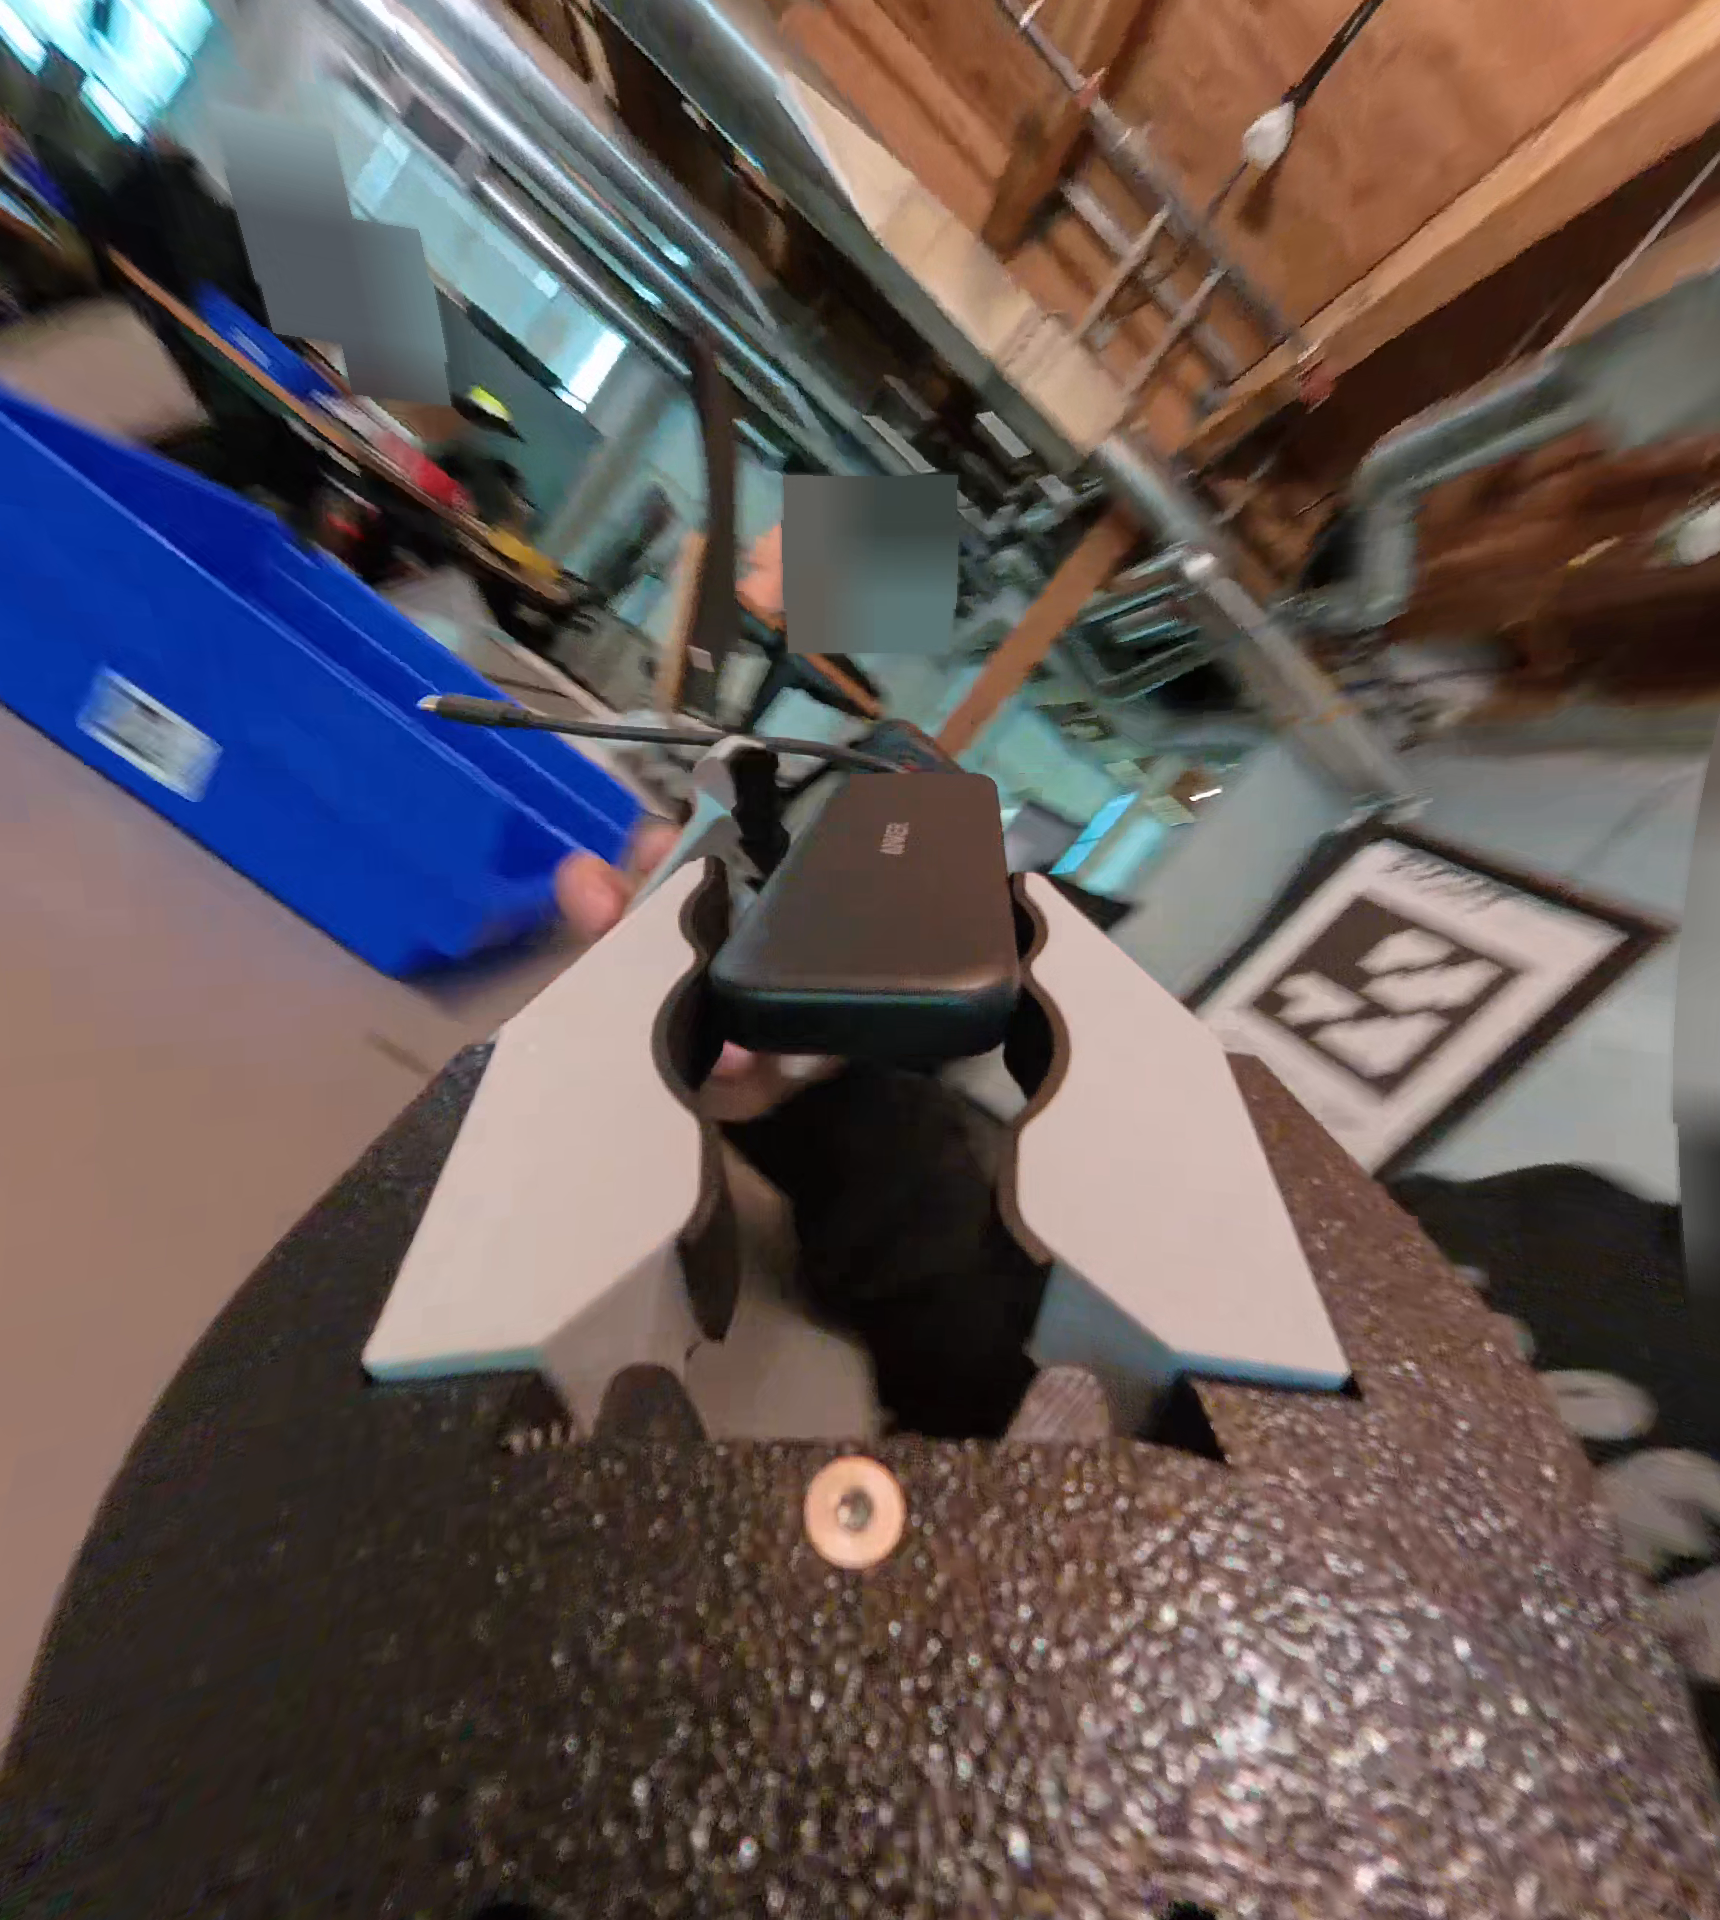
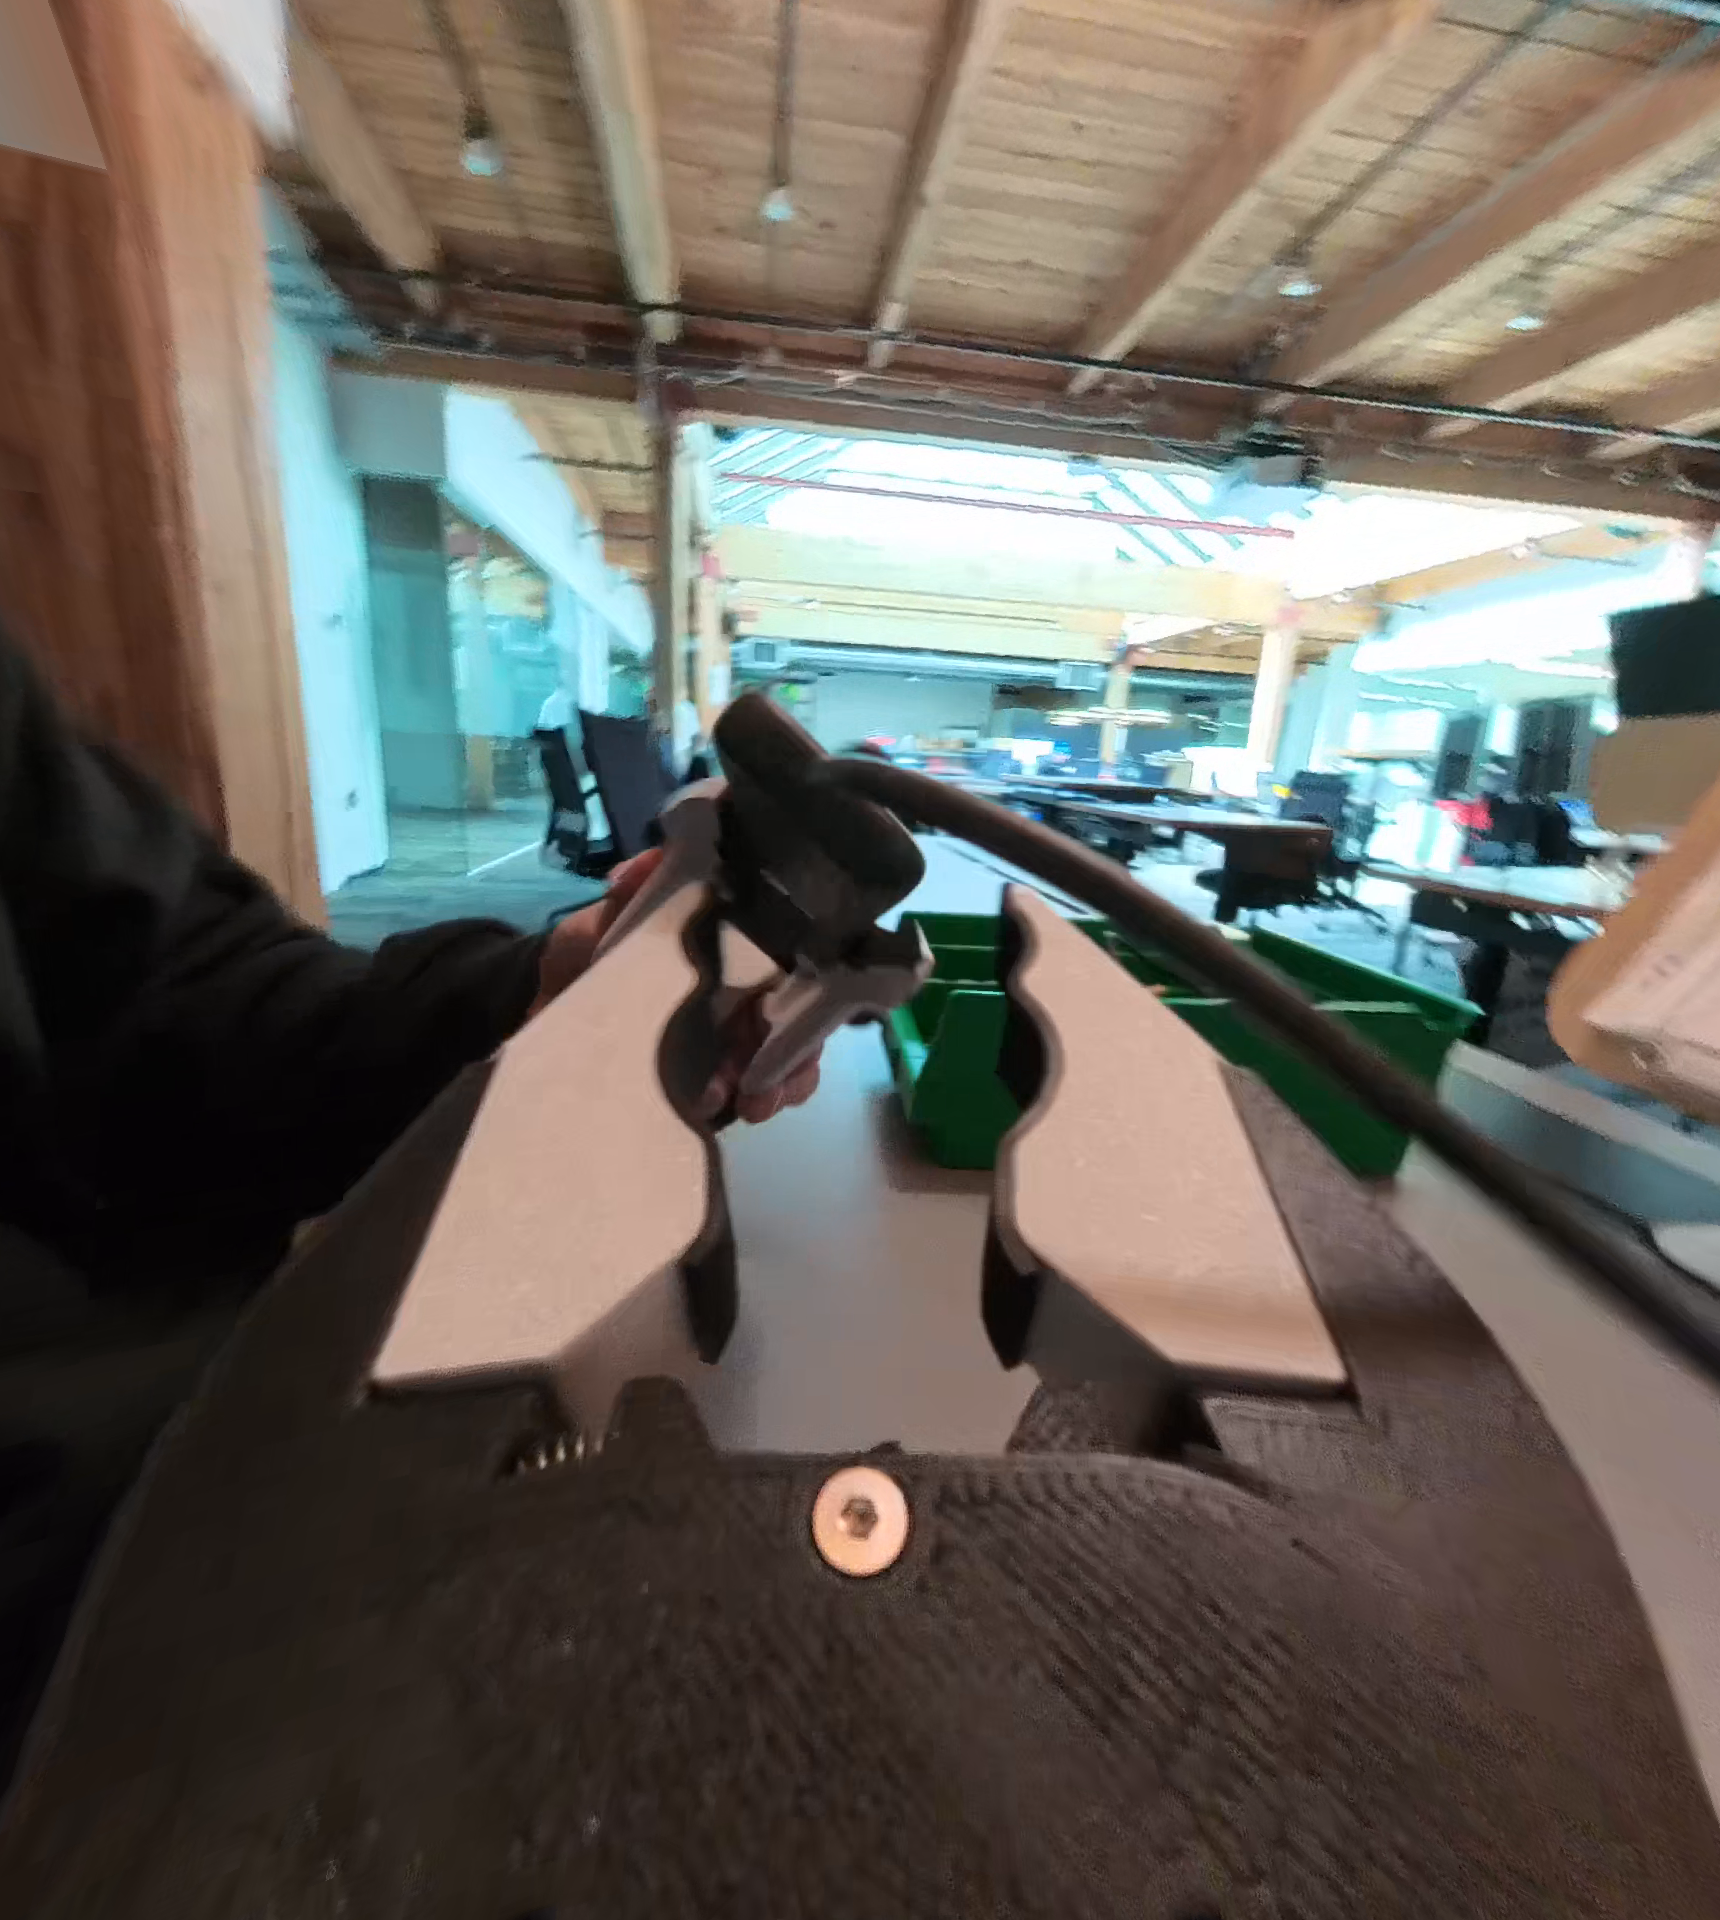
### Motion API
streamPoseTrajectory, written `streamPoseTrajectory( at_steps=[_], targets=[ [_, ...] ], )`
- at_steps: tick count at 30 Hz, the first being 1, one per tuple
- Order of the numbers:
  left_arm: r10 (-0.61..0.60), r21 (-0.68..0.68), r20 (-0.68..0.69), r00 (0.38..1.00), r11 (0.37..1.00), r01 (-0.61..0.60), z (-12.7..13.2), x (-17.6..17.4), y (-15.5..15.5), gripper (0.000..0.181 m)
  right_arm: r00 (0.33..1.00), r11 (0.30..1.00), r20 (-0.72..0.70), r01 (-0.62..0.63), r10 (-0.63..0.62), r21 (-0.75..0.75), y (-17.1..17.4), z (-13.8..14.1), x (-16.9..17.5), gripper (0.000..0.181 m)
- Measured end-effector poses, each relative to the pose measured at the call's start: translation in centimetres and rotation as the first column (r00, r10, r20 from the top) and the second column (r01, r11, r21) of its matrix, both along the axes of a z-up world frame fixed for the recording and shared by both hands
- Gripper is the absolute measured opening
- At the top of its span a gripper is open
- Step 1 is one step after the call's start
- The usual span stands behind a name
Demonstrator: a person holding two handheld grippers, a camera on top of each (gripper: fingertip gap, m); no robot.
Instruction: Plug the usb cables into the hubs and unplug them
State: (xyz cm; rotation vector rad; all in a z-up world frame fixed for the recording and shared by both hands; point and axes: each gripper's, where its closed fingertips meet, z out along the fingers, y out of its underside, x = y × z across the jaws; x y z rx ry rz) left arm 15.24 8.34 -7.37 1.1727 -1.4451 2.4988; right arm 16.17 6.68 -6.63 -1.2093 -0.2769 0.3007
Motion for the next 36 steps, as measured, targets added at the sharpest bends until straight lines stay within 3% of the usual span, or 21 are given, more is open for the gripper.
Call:
streamPoseTrajectory(
  at_steps=[1, 4, 6, 8, 10, 11, 12, 13, 15, 18, 21, 24, 26, 27, 32, 36],
  targets=[
    [0.074, 0.097, 0.060, 0.995, 0.992, -0.079, 0.3, 0.3, 1.2, 0.052, 0.998, 0.999, -0.058, 0.033, -0.034, -0.022, 0.4, -0.1, 0.8, 0.060],
    [0.205, 0.369, 0.291, 0.934, 0.877, -0.308, 1.7, 0.7, 4.7, 0.052, 0.978, 0.979, -0.206, -0.032, -0.011, -0.201, 1.7, -2.1, 1.1, 0.086],
    [0.182, 0.514, 0.405, 0.896, 0.765, -0.388, 2.0, 0.6, 6.2, 0.052, 0.957, 0.908, -0.228, -0.252, 0.181, -0.334, 0.9, -3.1, -2.3, 0.082],
    [0.130, 0.613, 0.453, 0.882, 0.673, -0.413, 1.5, 0.5, 7.3, 0.052, 0.911, 0.819, -0.150, -0.412, 0.385, -0.398, -1.7, -2.8, -6.3, 0.068],
    [0.102, 0.679, 0.453, 0.885, 0.604, -0.417, 0.7, 0.8, 8.2, 0.052, 0.923, 0.858, 0.032, -0.343, 0.383, -0.381, -3.1, -1.4, -7.7, 0.076],
    [0.081, 0.703, 0.452, 0.889, 0.581, -0.411, 0.3, 0.9, 8.3, 0.052, 0.947, 0.917, 0.130, -0.243, 0.295, -0.315, -2.9, 0.1, -7.3, 0.078],
    [0.050, 0.717, 0.455, 0.889, 0.571, -0.399, -0.1, 0.8, 8.1, 0.052, 0.974, 0.977, 0.195, -0.075, 0.115, -0.200, -2.2, 2.3, -5.7, 0.085],
    [0.023, 0.722, 0.457, 0.889, 0.575, -0.385, -0.3, 0.7, 7.7, 0.052, 0.977, 0.991, 0.198, 0.101, -0.082, -0.086, -1.7, 4.5, -3.6, 0.087],
    [-0.034, 0.722, 0.449, 0.893, 0.602, -0.341, -0.7, 0.5, 6.4, 0.052, 0.958, 0.970, 0.179, 0.236, -0.222, -0.057, -1.2, 5.0, -1.5, 0.083],
    [-0.119, 0.720, 0.466, 0.877, 0.627, -0.298, -1.1, 0.4, 4.4, 0.052, 0.939, 0.934, 0.259, 0.285, -0.226, -0.217, 0.7, 0.6, -0.2, 0.089],
    [-0.181, 0.738, 0.457, 0.871, 0.623, -0.258, -1.9, 0.5, 2.9, 0.052, 0.930, 0.911, 0.294, 0.304, -0.221, -0.279, 1.6, -1.6, 0.4, 0.077],
    [-0.220, 0.757, 0.453, 0.864, 0.607, -0.242, -2.6, 0.7, 2.1, 0.052, 0.935, 0.906, 0.314, 0.272, -0.168, -0.325, 1.6, -3.0, 0.1, 0.071],
    [-0.228, 0.758, 0.449, 0.864, 0.609, -0.233, -2.7, 0.8, 1.9, 0.052, 0.925, 0.898, 0.344, 0.284, -0.165, -0.335, 1.4, -3.6, 0.5, 0.052],
    [-0.230, 0.758, 0.448, 0.864, 0.610, -0.231, -2.7, 0.9, 1.9, 0.052, 0.925, 0.898, 0.342, 0.282, -0.163, -0.336, 1.4, -3.7, 0.6, 0.051],
    [-0.242, 0.764, 0.435, 0.867, 0.608, -0.214, -2.9, 1.2, 1.9, 0.052, 0.912, 0.894, 0.377, 0.295, -0.159, -0.337, 1.4, -4.5, 1.0, 0.051],
    [-0.276, 0.776, 0.424, 0.862, 0.601, -0.189, -3.3, 1.0, 1.4, 0.052, 0.845, 0.848, 0.505, 0.390, -0.175, -0.359, 1.7, -5.9, 1.5, 0.059]
  ],
)
